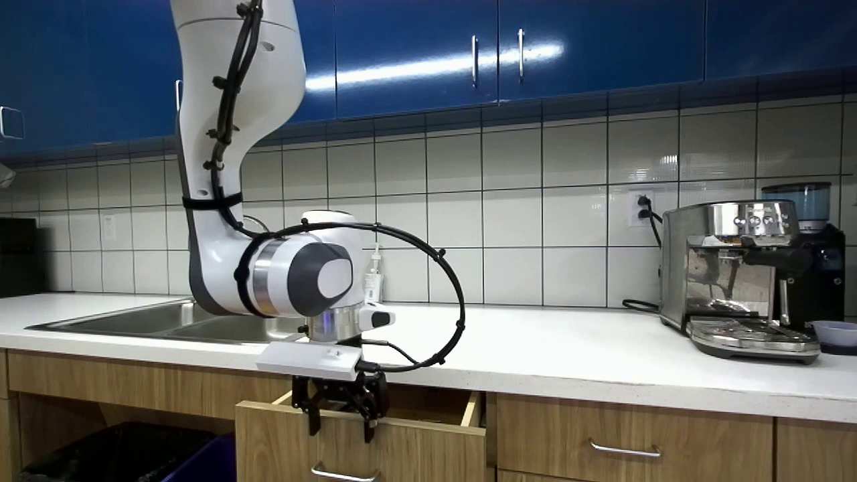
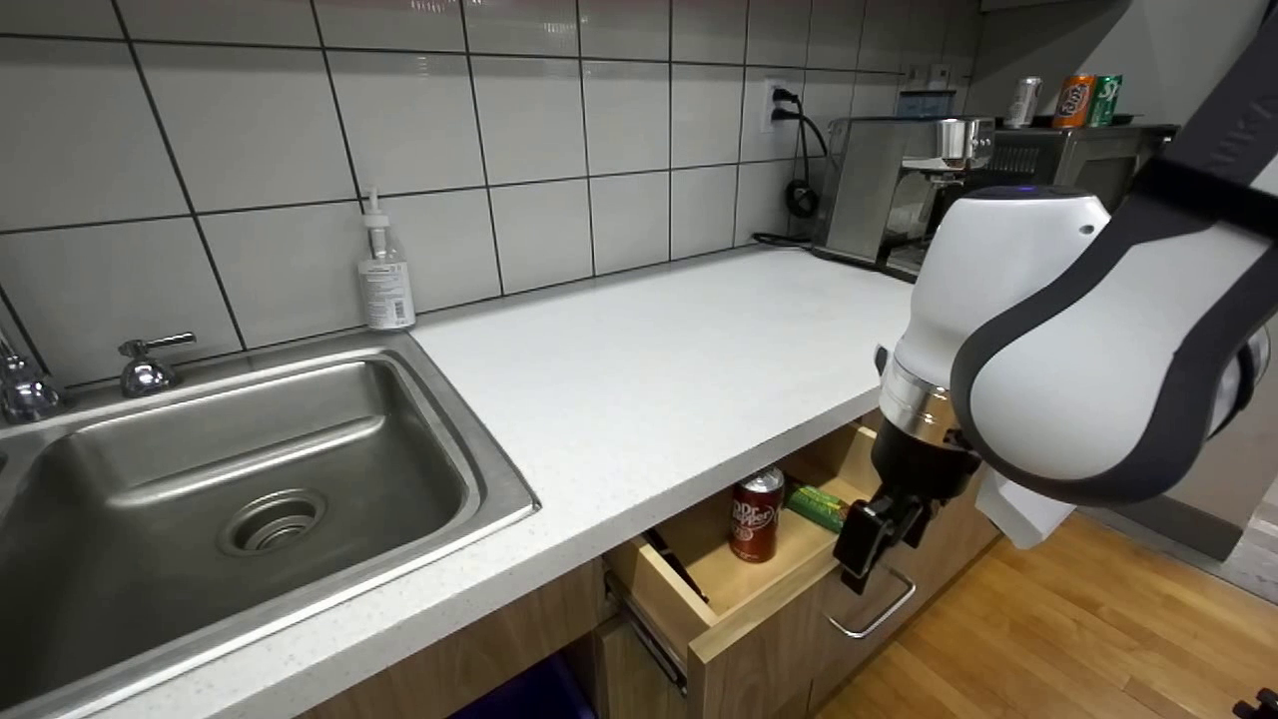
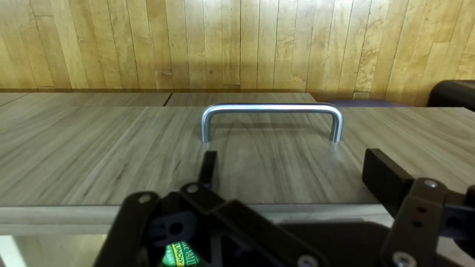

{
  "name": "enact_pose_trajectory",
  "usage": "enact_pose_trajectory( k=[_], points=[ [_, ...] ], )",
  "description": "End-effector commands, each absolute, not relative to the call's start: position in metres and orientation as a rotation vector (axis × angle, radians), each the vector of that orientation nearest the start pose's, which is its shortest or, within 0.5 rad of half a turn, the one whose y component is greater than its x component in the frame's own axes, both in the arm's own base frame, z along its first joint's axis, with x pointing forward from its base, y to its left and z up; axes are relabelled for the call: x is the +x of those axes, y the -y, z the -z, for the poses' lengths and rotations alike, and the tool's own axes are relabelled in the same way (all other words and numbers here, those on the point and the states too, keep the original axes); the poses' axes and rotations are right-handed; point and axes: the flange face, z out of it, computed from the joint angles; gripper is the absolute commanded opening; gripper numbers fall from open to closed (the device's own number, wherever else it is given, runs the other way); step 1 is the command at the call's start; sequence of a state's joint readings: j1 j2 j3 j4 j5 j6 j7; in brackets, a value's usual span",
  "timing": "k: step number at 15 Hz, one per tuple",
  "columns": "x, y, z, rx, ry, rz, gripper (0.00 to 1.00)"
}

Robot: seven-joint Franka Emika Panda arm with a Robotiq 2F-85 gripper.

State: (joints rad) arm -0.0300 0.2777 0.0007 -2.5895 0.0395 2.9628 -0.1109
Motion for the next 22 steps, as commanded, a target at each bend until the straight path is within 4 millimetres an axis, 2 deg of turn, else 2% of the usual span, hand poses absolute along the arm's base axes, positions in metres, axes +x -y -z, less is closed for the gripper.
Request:
enact_pose_trajectory(
  k=[1,22],
  points=[
    [0.466,0.02,-0.174,-3.153,0.018,0.198,1.0],
    [0.507,0.029,-0.168,-3.186,-0.003,0.228,1.0]
  ],
)
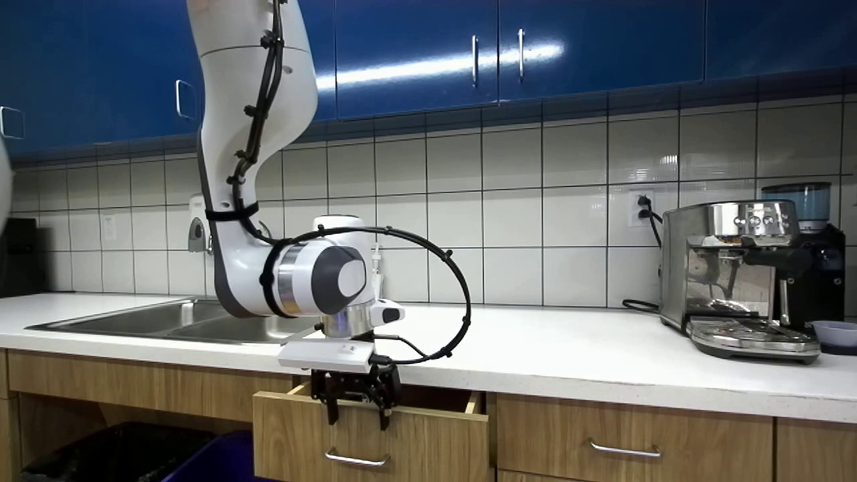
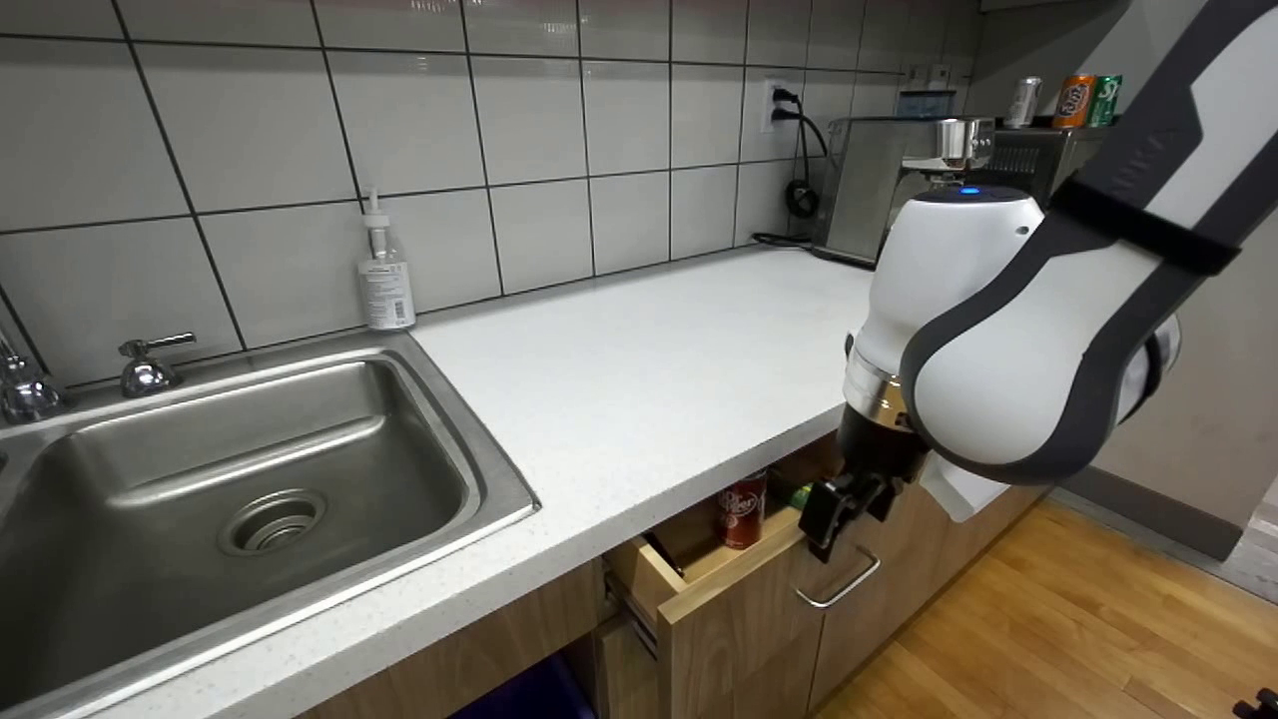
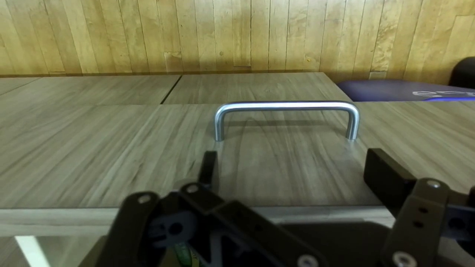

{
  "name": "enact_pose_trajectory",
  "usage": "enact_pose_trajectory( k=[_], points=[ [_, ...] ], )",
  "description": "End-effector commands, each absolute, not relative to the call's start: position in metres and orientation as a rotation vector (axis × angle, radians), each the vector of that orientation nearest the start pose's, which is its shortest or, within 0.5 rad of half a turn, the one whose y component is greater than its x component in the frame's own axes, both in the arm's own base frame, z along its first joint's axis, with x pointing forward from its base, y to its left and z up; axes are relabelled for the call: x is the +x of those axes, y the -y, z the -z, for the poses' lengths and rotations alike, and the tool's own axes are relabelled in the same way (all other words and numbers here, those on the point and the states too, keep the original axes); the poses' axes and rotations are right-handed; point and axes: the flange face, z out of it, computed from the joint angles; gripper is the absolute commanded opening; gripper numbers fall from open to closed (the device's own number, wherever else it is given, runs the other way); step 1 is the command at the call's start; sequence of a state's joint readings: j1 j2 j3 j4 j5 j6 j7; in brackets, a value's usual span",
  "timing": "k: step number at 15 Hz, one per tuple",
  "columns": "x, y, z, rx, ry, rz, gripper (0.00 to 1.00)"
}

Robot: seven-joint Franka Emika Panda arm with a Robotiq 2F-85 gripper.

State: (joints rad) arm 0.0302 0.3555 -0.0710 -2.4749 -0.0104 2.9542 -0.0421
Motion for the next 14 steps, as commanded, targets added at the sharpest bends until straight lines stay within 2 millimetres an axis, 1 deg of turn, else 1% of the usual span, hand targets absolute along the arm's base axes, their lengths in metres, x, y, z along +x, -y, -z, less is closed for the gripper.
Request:
enact_pose_trajectory(
  k=[1,9,14],
  points=[
    [0.508,0.03,-0.167,-3.187,-0.005,0.229,1.0],
    [0.519,0.031,-0.164,-3.186,-0.011,0.233,1.0],
    [0.51,0.027,-0.164,-3.18,-0.009,0.245,1.0]
  ],
)
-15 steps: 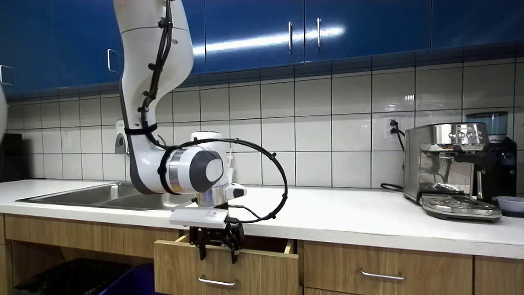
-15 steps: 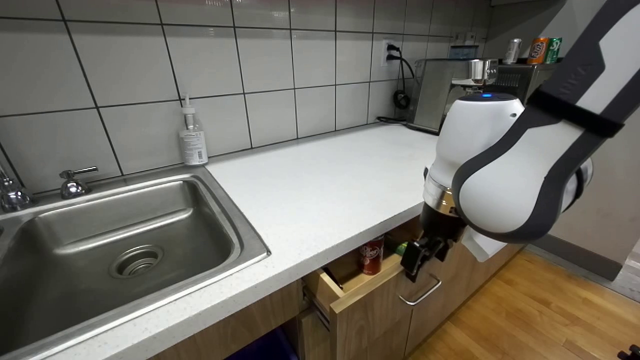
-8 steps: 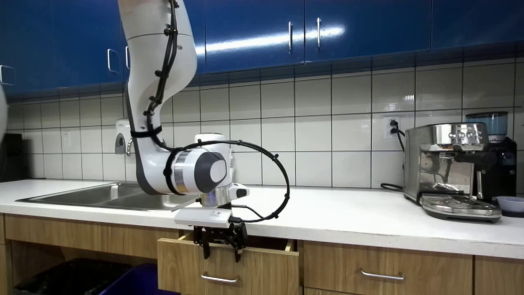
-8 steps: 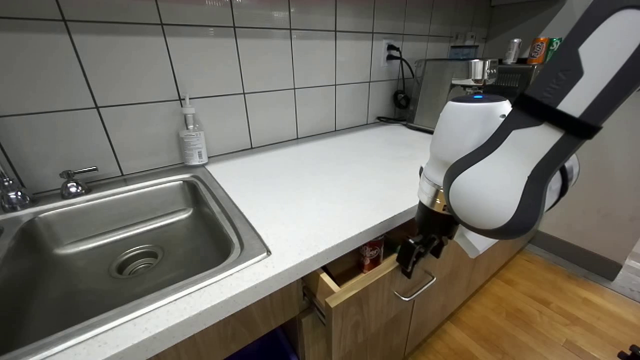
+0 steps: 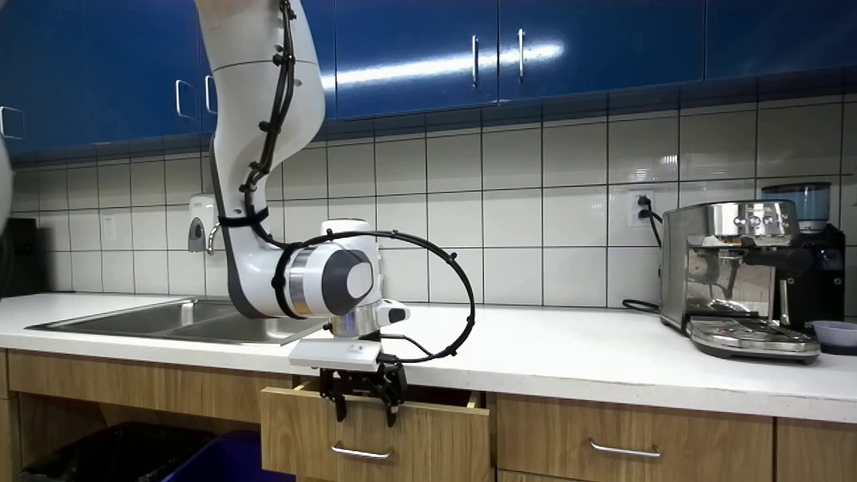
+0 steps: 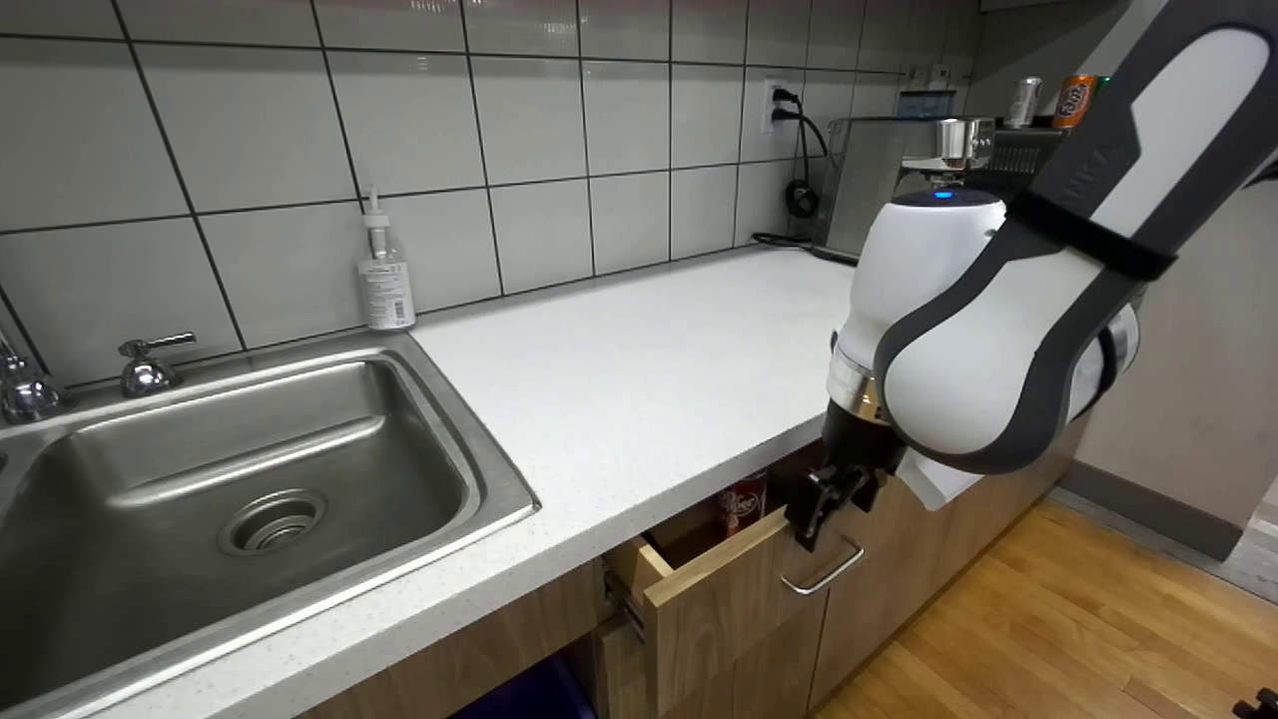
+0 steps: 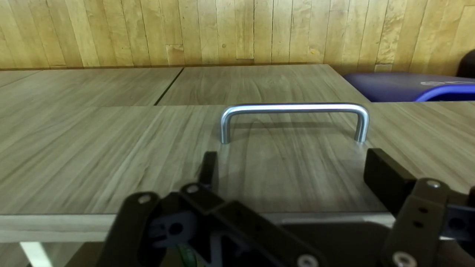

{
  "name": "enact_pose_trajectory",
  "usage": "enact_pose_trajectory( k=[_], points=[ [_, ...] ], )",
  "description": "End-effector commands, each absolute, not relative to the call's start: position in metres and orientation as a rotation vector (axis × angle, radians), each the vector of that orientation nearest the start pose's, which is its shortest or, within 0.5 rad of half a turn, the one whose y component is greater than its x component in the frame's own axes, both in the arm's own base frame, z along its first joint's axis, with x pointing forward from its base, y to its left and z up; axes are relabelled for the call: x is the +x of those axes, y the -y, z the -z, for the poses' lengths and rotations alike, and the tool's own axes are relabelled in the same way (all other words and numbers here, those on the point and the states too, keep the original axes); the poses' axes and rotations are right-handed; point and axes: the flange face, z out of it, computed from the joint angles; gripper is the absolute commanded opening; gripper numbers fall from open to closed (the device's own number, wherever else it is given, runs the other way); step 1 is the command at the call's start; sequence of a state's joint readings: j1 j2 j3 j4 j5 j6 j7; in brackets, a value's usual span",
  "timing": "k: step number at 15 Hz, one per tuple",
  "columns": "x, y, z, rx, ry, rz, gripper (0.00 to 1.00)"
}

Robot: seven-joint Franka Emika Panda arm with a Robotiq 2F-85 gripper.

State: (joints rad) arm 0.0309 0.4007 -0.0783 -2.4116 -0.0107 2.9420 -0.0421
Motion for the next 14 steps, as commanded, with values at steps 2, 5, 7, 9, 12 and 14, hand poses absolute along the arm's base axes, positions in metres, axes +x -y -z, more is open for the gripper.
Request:
enact_pose_trajectory(
  k=[2,5,7,9,12,14],
  points=[
    [0.504,0.027,-0.164,-3.179,-0.009,0.24,1.0],
    [0.495,0.025,-0.167,-3.177,-0.003,0.248,1.0],
    [0.489,0.024,-0.168,-3.177,-0.005,0.257,1.0],
    [0.483,0.023,-0.168,-3.173,-0.005,0.264,1.0],
    [0.472,0.02,-0.17,-3.169,-0.001,0.274,1.0],
    [0.466,0.018,-0.176,-3.169,0.001,0.292,1.0]
  ],
)
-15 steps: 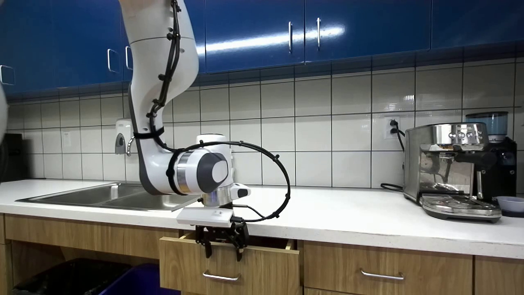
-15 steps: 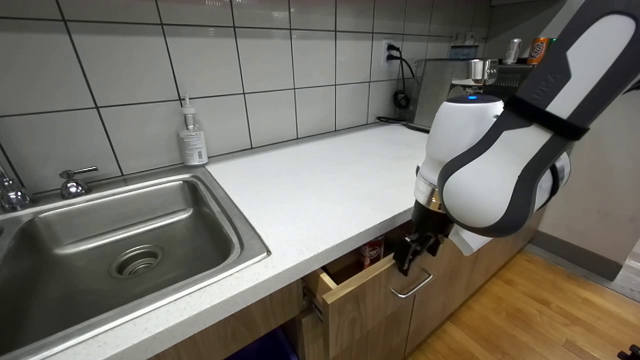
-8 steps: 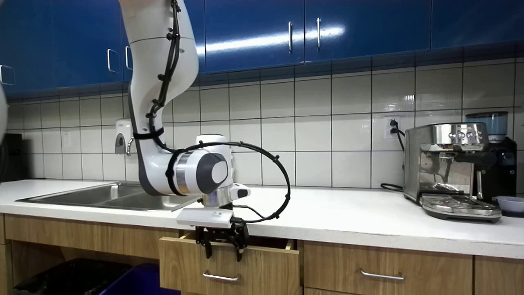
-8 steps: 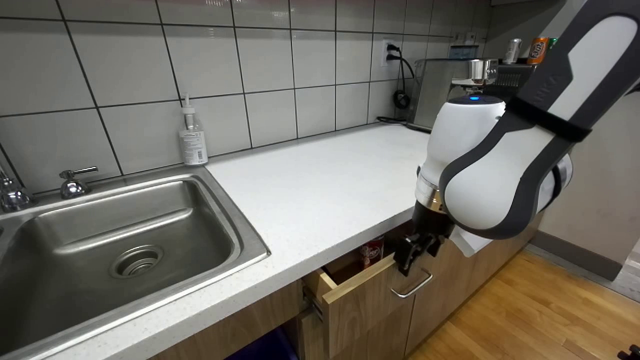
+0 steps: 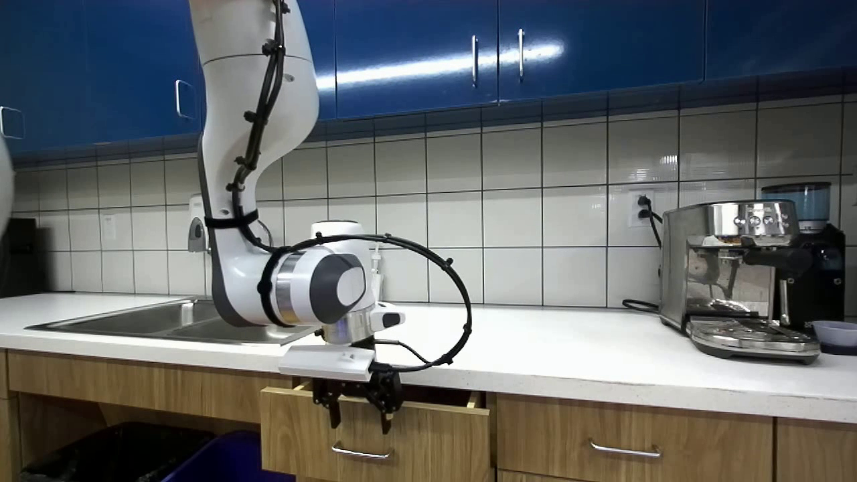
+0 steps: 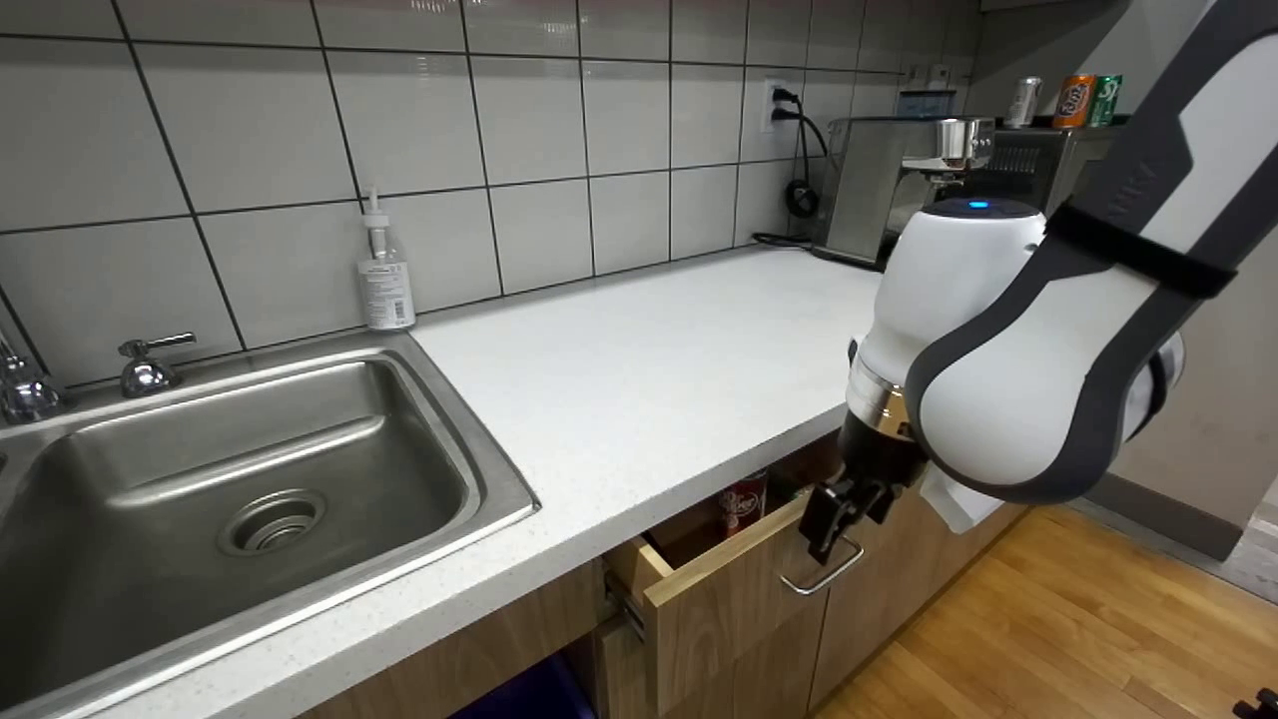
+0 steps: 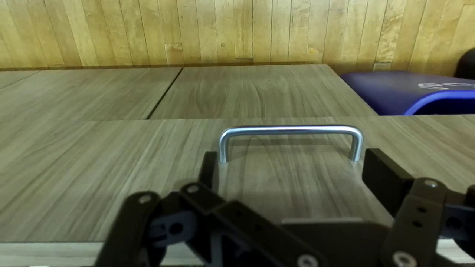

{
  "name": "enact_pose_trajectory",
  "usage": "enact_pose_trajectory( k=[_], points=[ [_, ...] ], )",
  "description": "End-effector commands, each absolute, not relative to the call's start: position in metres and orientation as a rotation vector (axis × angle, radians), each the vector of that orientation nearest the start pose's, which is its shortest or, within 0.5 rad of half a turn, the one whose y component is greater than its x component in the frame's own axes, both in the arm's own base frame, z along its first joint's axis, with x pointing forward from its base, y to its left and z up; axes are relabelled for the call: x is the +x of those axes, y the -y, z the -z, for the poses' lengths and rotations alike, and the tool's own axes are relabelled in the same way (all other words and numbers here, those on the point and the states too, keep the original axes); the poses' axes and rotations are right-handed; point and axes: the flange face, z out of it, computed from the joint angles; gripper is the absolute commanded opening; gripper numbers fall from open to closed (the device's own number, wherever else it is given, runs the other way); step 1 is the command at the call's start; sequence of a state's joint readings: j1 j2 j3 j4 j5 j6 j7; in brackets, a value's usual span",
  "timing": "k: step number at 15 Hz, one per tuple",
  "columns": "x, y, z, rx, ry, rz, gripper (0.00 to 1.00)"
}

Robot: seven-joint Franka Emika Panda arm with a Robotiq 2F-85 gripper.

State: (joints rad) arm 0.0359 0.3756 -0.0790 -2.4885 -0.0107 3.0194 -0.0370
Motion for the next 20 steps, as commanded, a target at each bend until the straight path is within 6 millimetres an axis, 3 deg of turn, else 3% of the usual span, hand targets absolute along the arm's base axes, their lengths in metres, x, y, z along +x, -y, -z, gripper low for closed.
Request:
enact_pose_trajectory(
  k=[1,6,13,20],
  points=[
    [0.464,0.018,-0.179,-3.171,-0.002,0.298,1.0],
    [0.463,0.02,-0.205,-3.177,-0.024,0.361,1.0],
    [0.483,0.041,-0.246,-3.206,-0.069,0.466,1.0],
    [0.496,0.039,-0.262,-3.193,0.01,0.405,1.0]
  ],
)
